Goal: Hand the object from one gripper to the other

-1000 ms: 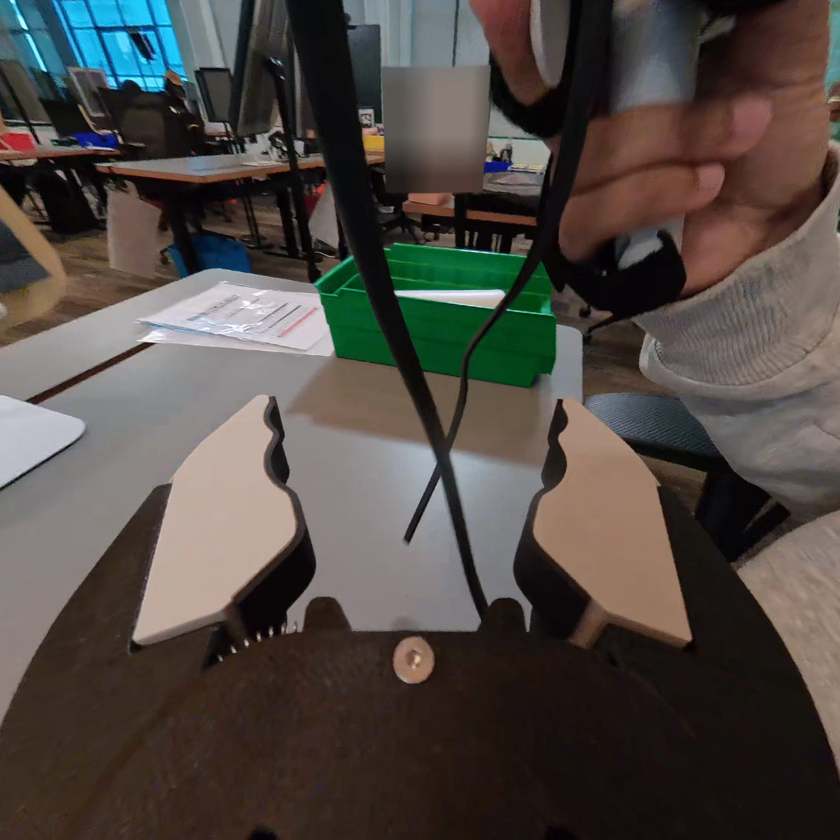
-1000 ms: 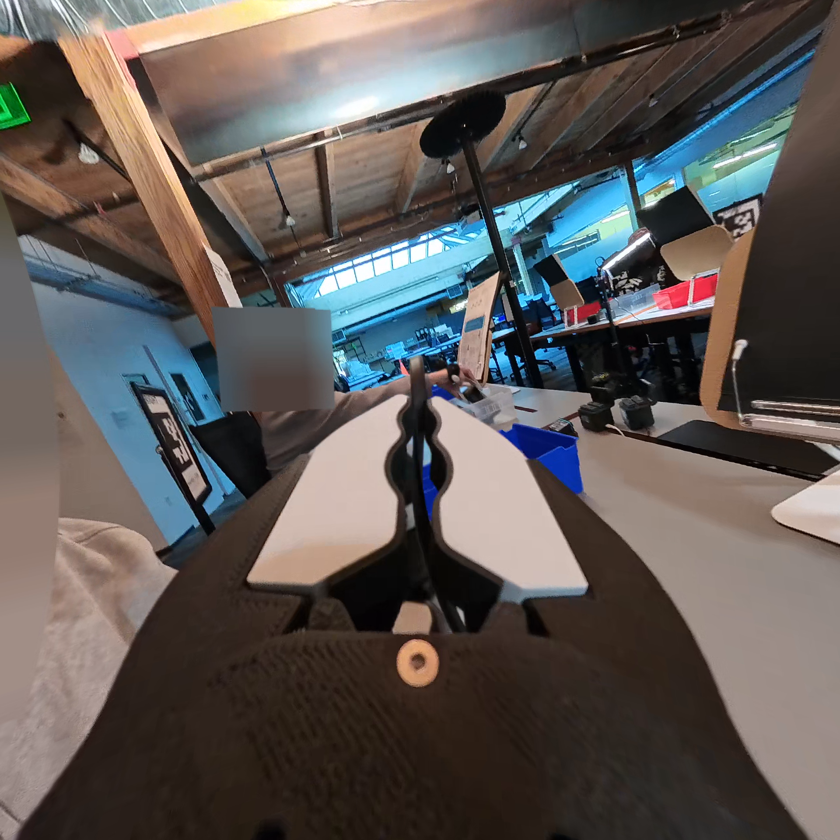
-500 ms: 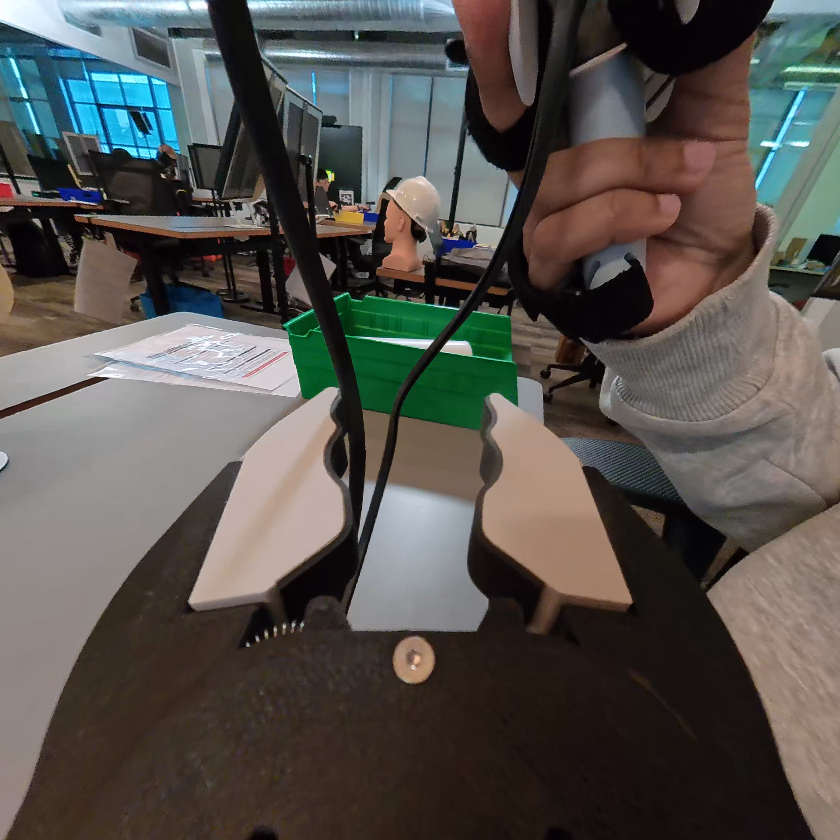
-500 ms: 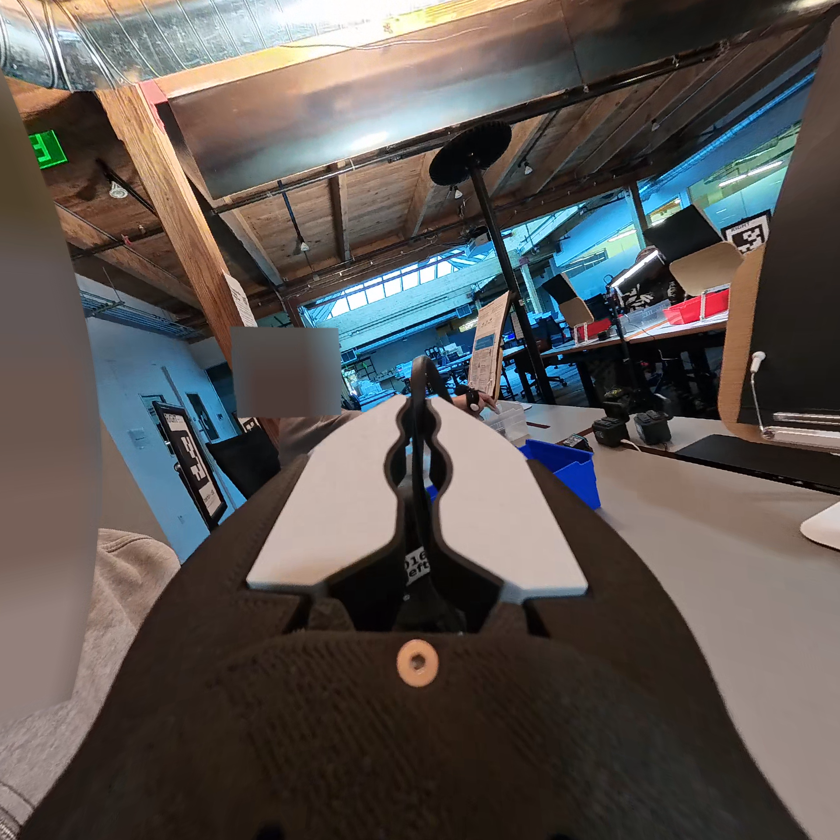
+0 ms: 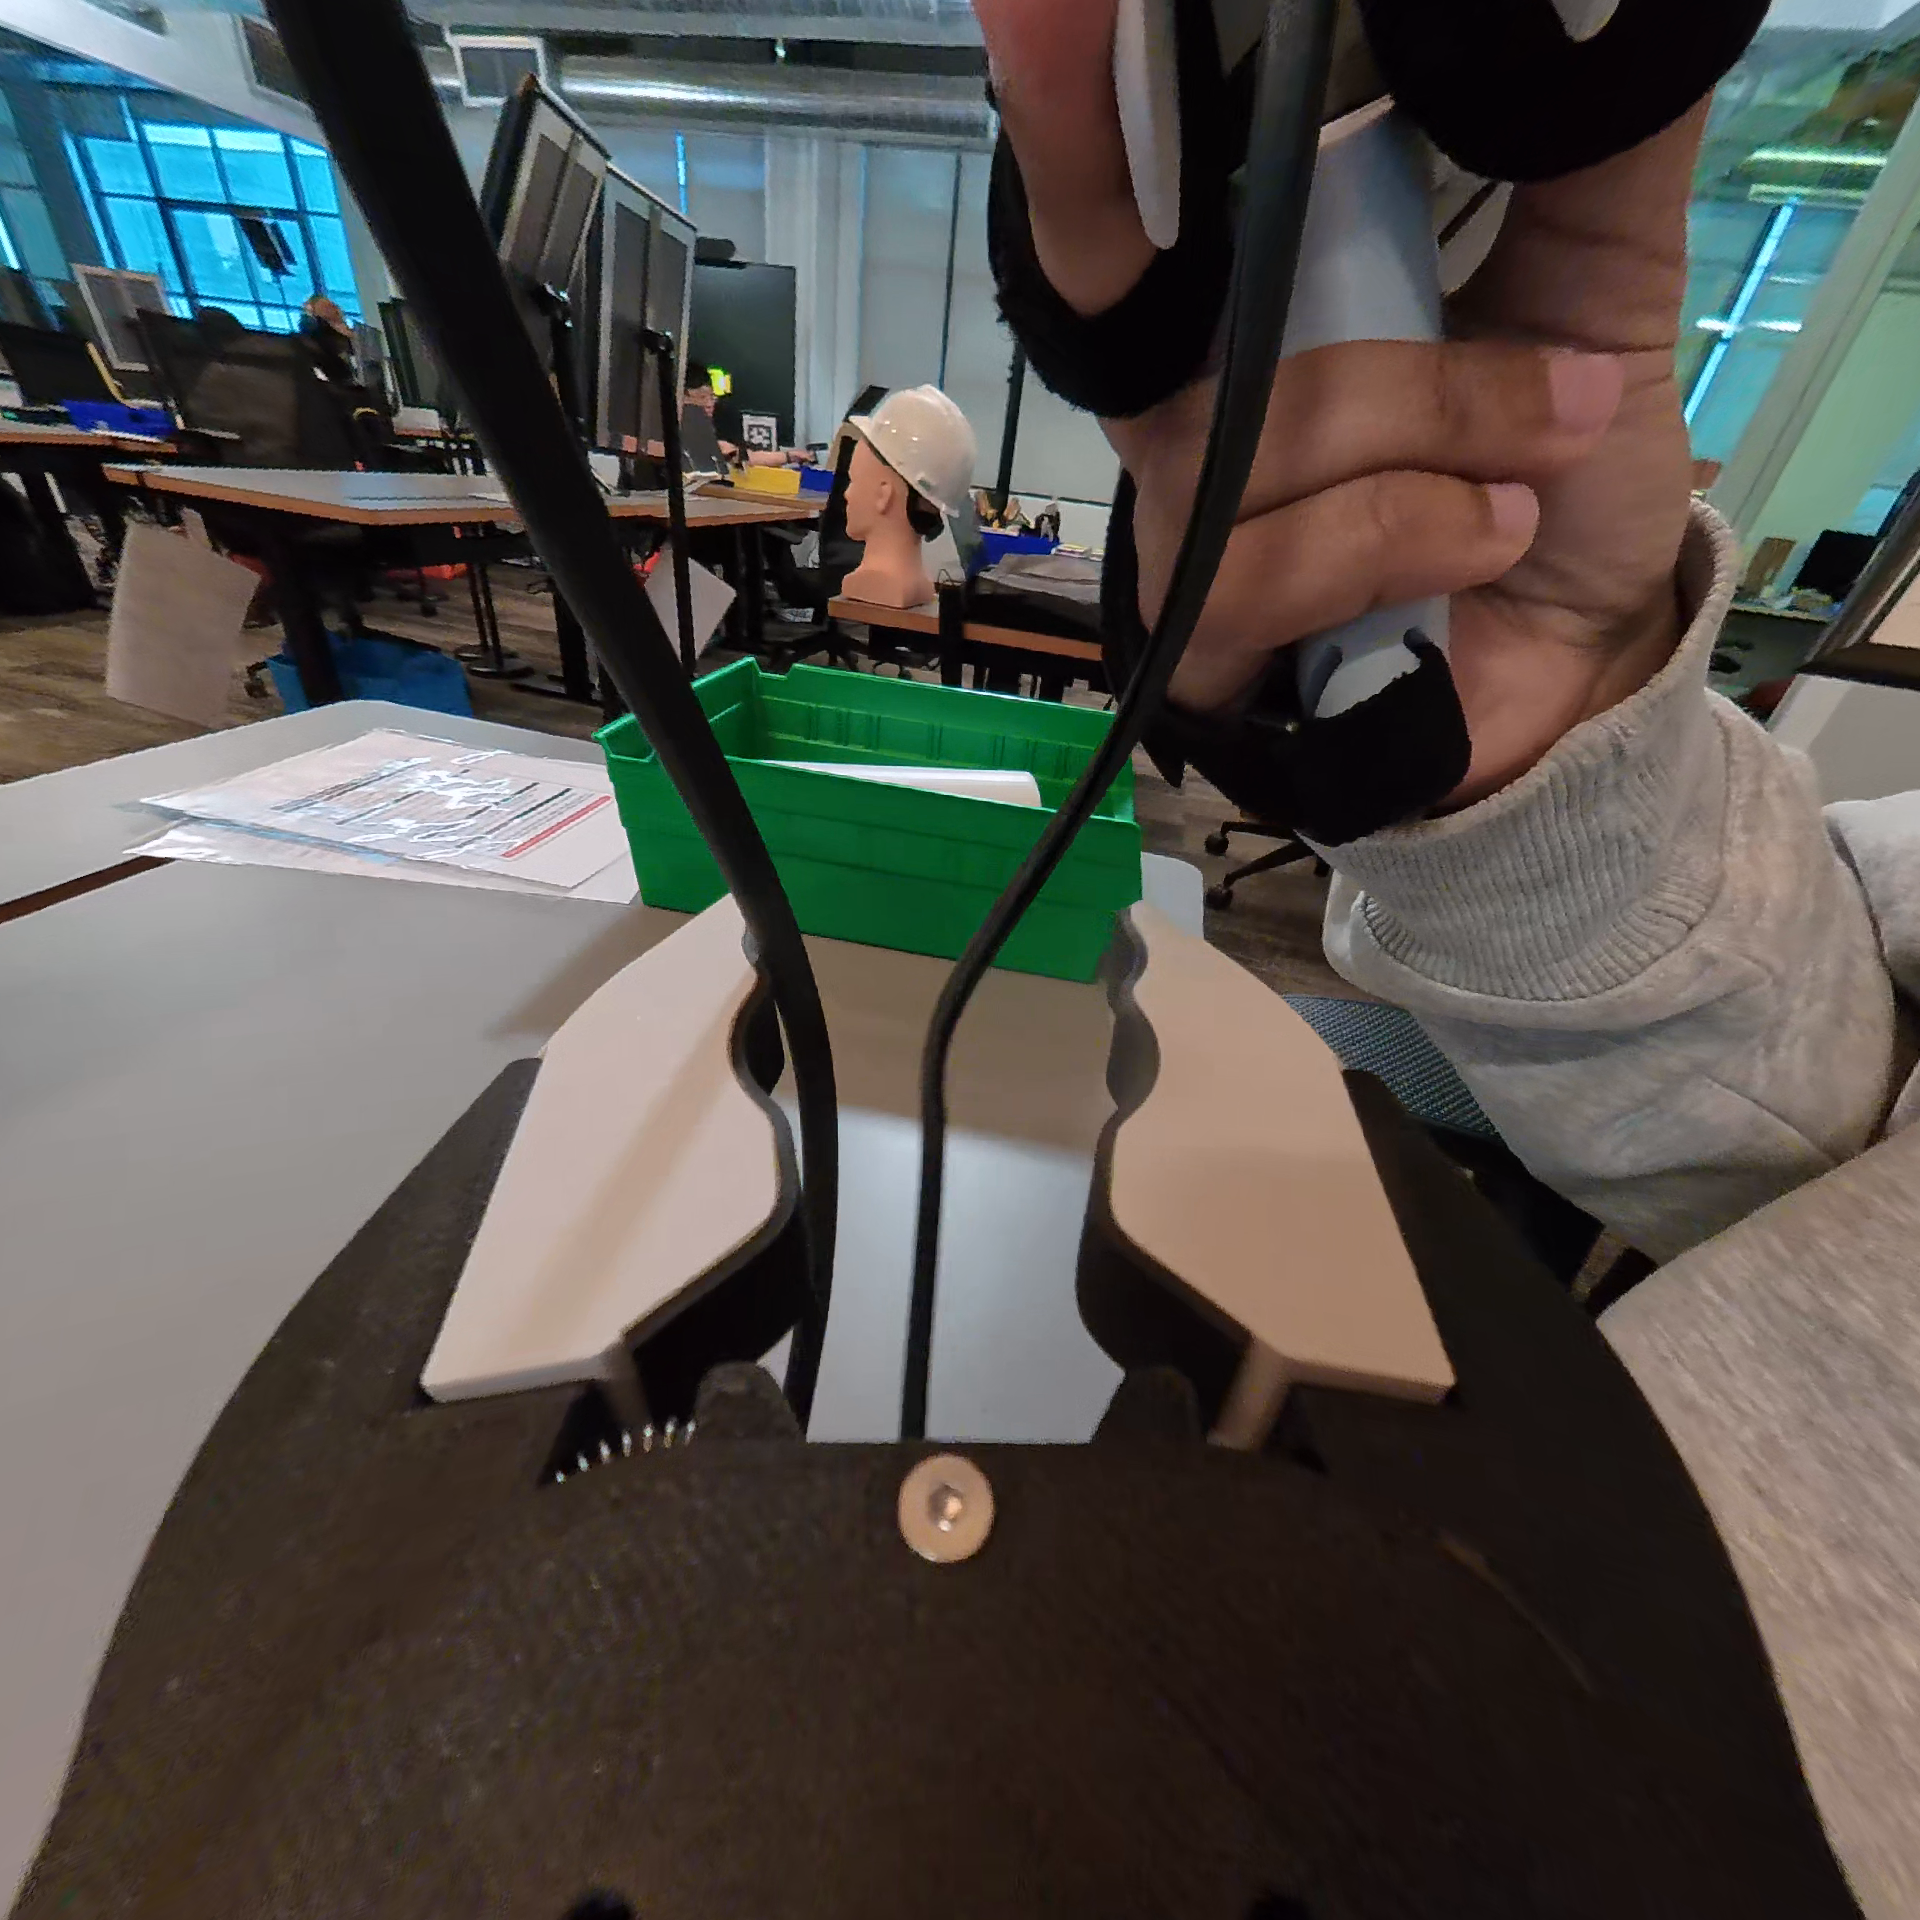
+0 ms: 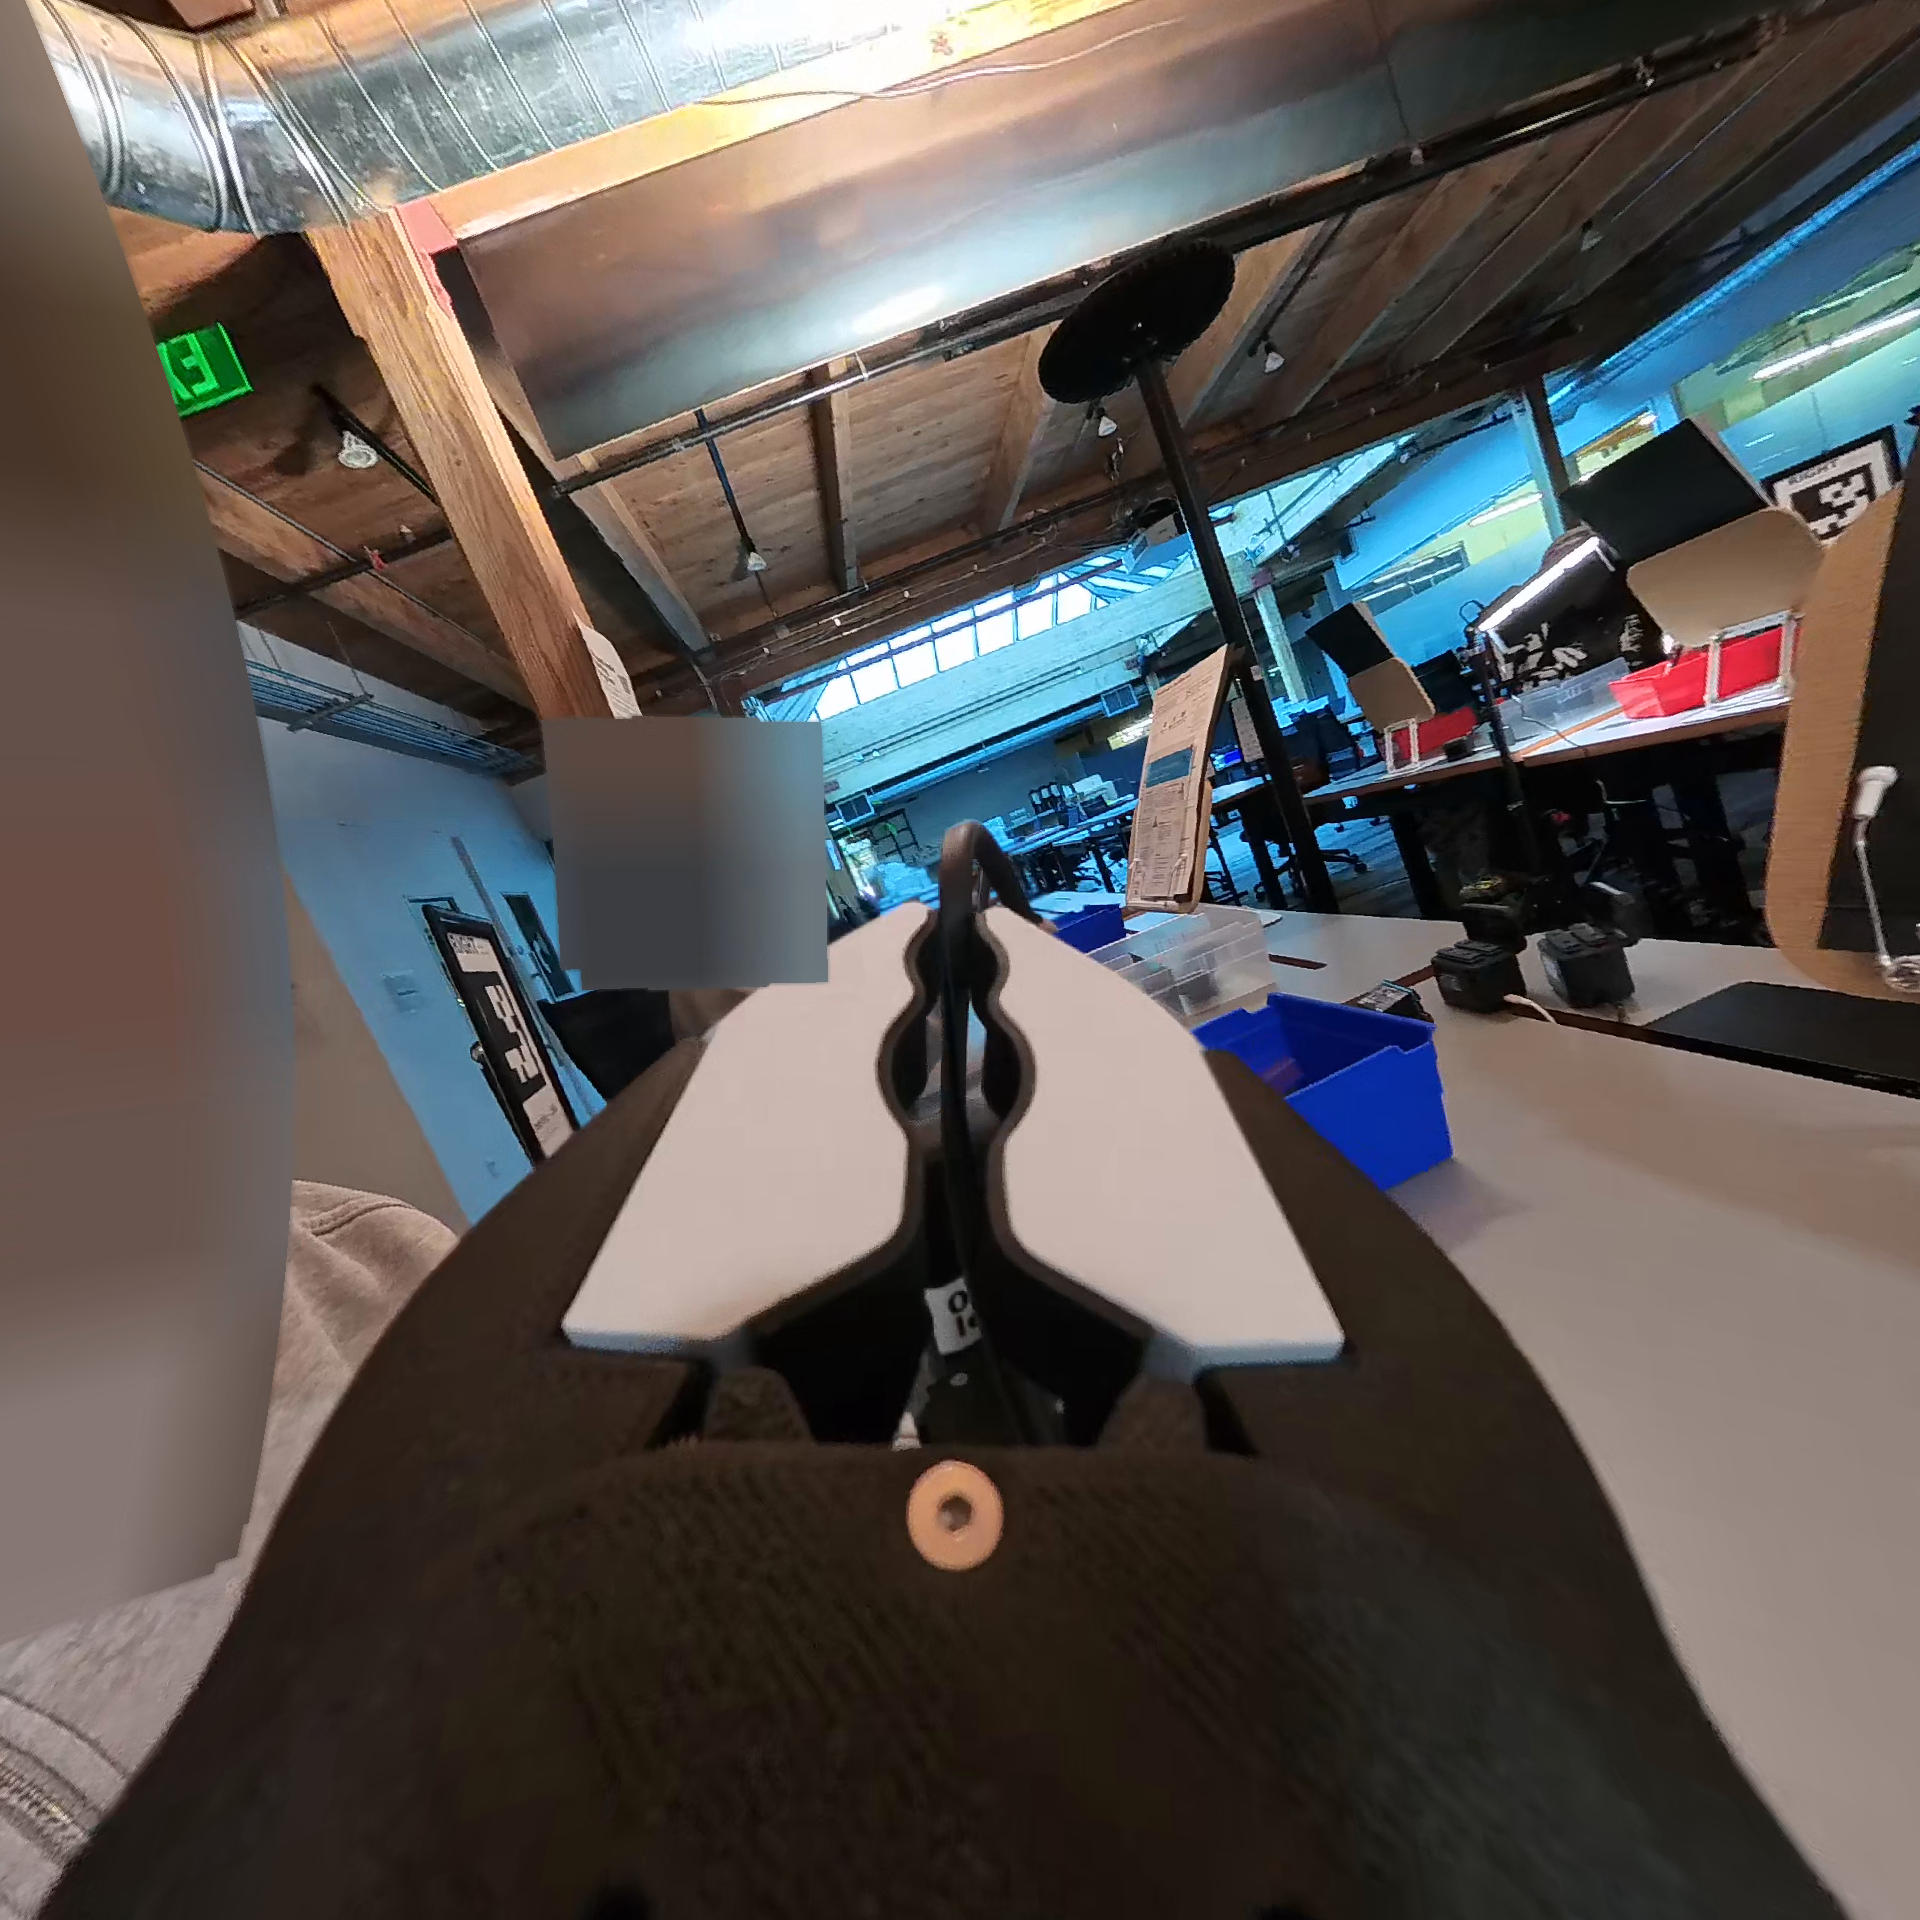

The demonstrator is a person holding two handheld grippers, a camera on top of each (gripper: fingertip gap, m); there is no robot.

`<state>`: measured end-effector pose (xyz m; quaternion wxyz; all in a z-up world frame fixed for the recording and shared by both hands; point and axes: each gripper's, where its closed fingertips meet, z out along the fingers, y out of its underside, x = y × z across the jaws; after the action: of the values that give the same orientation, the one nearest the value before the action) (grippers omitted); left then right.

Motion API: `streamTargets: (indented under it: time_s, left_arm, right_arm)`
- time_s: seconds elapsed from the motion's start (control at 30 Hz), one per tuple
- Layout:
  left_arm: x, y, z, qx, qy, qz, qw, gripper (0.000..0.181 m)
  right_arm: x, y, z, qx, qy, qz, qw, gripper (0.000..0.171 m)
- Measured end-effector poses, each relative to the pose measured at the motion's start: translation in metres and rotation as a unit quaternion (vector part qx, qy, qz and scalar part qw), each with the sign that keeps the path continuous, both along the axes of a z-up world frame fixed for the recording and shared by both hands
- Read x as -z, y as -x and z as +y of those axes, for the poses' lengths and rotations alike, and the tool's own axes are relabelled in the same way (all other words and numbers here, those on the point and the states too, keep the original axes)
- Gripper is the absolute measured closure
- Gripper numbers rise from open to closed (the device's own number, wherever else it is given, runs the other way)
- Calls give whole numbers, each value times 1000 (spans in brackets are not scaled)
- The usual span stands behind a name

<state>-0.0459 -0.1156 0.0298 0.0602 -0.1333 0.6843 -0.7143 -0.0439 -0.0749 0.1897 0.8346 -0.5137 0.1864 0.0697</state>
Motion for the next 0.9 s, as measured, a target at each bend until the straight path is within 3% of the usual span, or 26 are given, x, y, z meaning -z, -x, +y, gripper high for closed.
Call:
streamTargets:
  time_s: [0.1, 0.3, 0.5, 0.57, 0.77, 0.9]
  left_arm:
    - [0, 3, -2, 3, 0, -2, 1000, 123]
    - [2, 5, -1, 12, -6, 6, 1000, 165]
    - [2, 3, 0, 11, -5, 7, 1000, 181]
    - [2, 4, 0, 13, -6, 7, 1000, 181]
    - [5, 1, -3, -2, -11, 1, 1000, 126]
    - [7, 7, -8, 9, -22, -12, 1000, 123]
  right_arm:
    - [-1, 1, 0, -10, -8, 5, 1000, 166]
    - [-2, -2, -5, 5, -7, -4, 1000, 166]
    - [-4, -3, -11, 10, -12, -6, 1000, 166]
    - [-4, -3, -11, 9, -12, -6, 1000, 166]
    - [-6, 3, -6, -10, -13, 1, 1000, 166]
    - [-5, 10, 1, -42, -19, 16, 999, 166]
